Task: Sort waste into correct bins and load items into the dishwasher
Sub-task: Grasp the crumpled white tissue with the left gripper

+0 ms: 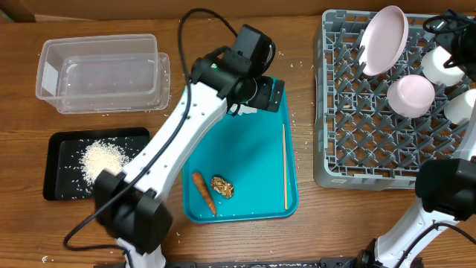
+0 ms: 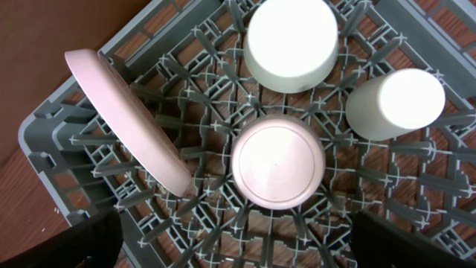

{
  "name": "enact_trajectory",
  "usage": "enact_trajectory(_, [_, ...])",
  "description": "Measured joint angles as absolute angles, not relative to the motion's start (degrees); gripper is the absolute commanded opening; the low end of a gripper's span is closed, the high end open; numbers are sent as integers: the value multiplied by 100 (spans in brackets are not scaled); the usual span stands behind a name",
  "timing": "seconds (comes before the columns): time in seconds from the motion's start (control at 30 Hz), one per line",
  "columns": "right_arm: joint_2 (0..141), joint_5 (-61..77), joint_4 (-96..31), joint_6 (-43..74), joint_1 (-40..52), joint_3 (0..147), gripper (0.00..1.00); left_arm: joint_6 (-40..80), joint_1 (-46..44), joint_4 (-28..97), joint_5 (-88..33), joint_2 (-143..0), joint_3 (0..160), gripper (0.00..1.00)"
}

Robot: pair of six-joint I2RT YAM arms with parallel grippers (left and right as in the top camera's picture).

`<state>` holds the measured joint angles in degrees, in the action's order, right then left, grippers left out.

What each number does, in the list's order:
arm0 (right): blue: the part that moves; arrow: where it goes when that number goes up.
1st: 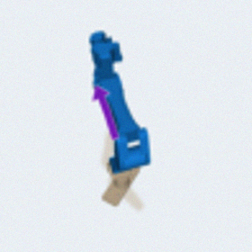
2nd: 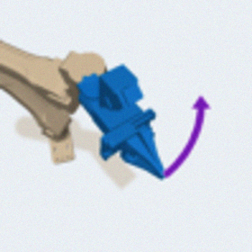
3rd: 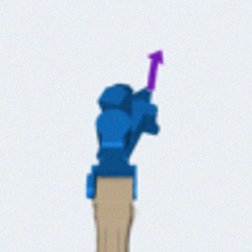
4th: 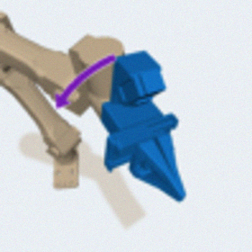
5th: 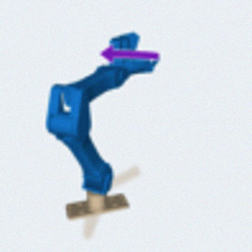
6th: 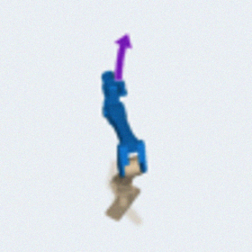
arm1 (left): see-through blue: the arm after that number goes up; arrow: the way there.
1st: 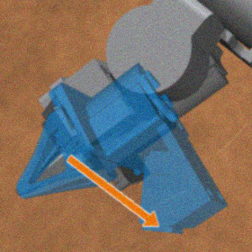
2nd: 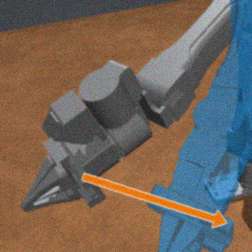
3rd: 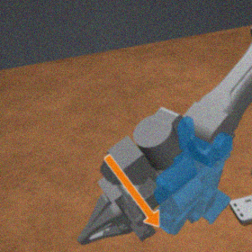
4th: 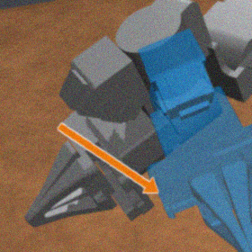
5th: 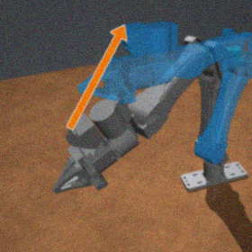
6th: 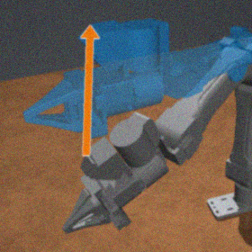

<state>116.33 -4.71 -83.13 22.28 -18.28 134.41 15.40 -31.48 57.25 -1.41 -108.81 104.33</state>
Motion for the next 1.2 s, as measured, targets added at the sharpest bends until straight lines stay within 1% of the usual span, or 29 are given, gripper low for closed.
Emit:
enact_trajectory(0.2, [11633, -471, -8311, 2228, -1828, 13441, 100, 814, -3061, 5146, 950, -11614, 10433, 100])
enact_trajectory(0.33, [11633, -469, -8313, 2228, -1828, 13441, 100, 408, -3039, 5013, 1253, -12038, 10433, 100])
enact_trajectory(0.43, [11633, -471, -8309, 2231, -1828, 13441, 100, 257, -3037, 5011, 1369, -12379, 10433, 92])
enact_trajectory(0.5, [11633, -469, -8313, 2228, -1828, 13441, 100, 183, -3039, 5011, 1413, -12608, 10433, 91])
enact_trajectory(0.7, [11633, -473, -8311, 2228, -1828, 13441, 100, 97, -3037, 5017, 1474, -12980, 10433, 81])
enact_trajectory(0.73, [11636, -469, -8311, 2228, -1828, 13441, 100, 93, -3037, 5011, 1496, -12991, 10433, 78])
enact_trajectory(0.8, [11633, -471, -8315, 2231, -1828, 13441, 100, 82, -3039, 4991, 1542, -12991, 10433, 68])
enact_trajectory(0.87, [11633, -471, -8311, 2228, -1828, 13441, 100, 80, -3037, 4954, 1590, -12991, 10433, 61])
enact_trajectory(0.97, [11633, -471, -8309, 2231, -1828, 13441, 100, 21, -3037, 4941, 1627, -12991, 10433, 44])
enact_trajectory(1.07, [11636, -471, -8313, 2231, -1828, 13441, 100, 3, -3035, 4923, 1699, -12991, 10433, 29])
enact_trajectory(1.1, [11633, -471, -8315, 2231, -1828, 13441, 100, -16, -3035, 4906, 1723, -12991, 10433, 22])
enact_trajectory(1.13, [11633, -471, -8311, 2231, -1828, 13441, 100, -21, -3035, 4890, 1745, -12991, 10433, 11])
enact_trajectory(1.17, [11636, -471, -8309, 2231, -1828, 13441, 100, -19, -3035, 4875, 1785, -12991, 10433, 4])
enact_trajectory(1.2, [11633, -469, -8311, 2231, -1828, 13441, 100, -19, -3035, 4875, 1813, -12991, 10433, 4])
